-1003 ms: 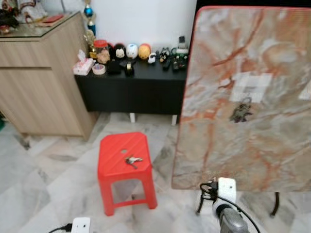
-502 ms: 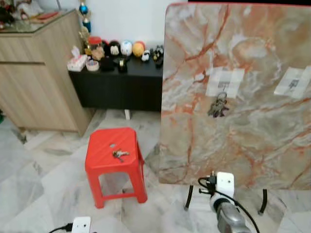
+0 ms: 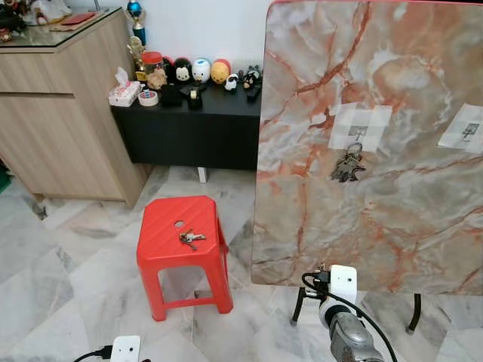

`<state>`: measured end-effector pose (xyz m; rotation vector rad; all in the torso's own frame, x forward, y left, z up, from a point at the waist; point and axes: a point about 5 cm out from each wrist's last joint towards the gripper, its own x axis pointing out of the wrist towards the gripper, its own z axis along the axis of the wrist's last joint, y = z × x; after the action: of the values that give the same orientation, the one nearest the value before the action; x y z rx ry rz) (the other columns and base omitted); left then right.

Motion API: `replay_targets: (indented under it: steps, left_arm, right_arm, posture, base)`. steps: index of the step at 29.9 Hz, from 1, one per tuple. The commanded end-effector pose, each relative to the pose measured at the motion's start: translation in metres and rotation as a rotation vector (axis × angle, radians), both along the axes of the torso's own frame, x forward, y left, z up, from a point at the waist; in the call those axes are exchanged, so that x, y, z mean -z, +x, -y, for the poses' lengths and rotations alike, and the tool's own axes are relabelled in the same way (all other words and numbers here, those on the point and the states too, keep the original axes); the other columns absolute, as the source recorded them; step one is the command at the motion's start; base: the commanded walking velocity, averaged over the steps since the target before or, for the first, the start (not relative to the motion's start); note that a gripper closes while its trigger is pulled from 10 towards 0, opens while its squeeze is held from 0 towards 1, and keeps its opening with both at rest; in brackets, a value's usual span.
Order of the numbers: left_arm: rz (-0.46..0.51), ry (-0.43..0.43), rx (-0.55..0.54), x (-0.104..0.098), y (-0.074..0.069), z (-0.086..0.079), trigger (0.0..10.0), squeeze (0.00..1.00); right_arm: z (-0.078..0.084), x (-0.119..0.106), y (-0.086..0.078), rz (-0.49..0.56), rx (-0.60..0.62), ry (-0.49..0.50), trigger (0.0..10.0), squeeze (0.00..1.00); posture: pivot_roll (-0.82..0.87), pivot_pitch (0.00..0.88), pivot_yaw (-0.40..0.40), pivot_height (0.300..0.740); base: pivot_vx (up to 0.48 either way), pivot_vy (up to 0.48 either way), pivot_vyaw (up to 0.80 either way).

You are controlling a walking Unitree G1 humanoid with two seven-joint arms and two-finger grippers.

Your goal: Hang keys on a hook

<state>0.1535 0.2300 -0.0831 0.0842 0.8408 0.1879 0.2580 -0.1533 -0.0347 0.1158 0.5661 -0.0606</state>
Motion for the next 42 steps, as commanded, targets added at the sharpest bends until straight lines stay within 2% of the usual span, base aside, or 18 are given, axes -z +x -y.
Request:
replay_targets:
  steps: [1, 4, 6, 33, 42]
  left_arm:
    - [-0.011, 0.016, 0.024, 0.0, -0.001, -0.003, 10.0, 0.0]
    - [-0.013, 0.02, 0.027, 0.0, -0.001, -0.003, 10.0, 0.0]
    - [-0.012, 0.02, 0.029, -0.001, 0.0, -0.003, 10.0, 0.0]
    - [-0.004, 0.024, 0.026, -0.001, 0.002, -0.002, 10.0, 0.0]
    - [-0.004, 0.026, 0.014, -0.001, 0.002, -0.003, 10.0, 0.0]
  right_arm:
    - [0.001, -0.001, 0.0, 0.005, 0.008, -0.001, 10.0, 0.0]
    - [0.0, -0.001, 0.0, 0.011, 0.001, -0.004, 10.0, 0.0]
    - [-0.001, -0.002, 0.001, 0.016, -0.033, -0.039, 10.0, 0.0]
    - [-0.005, -0.014, 0.015, 0.084, -0.008, -0.019, 10.0, 0.0]
    - [-0.006, -0.033, 0.032, 0.182, 0.014, -0.012, 10.0, 0.0]
  posture:
    - [0.06, 0.0, -0.004, 0.74]
    - [0.06, 0.0, -0.003, 0.74]
    - [0.06, 0.0, 0.0, 0.74]
    - [0.07, 0.0, -0.005, 0.74]
    - [0.06, 0.0, -0.006, 0.74]
  base:
    - [0.0, 0.0, -0.8]
    - [0.0, -0.082, -0.74]
    - [0.0, -0.317, 0.0]
    - [0.0, -0.334, 0.0]
    - [0.0, 0.0, 0.0]
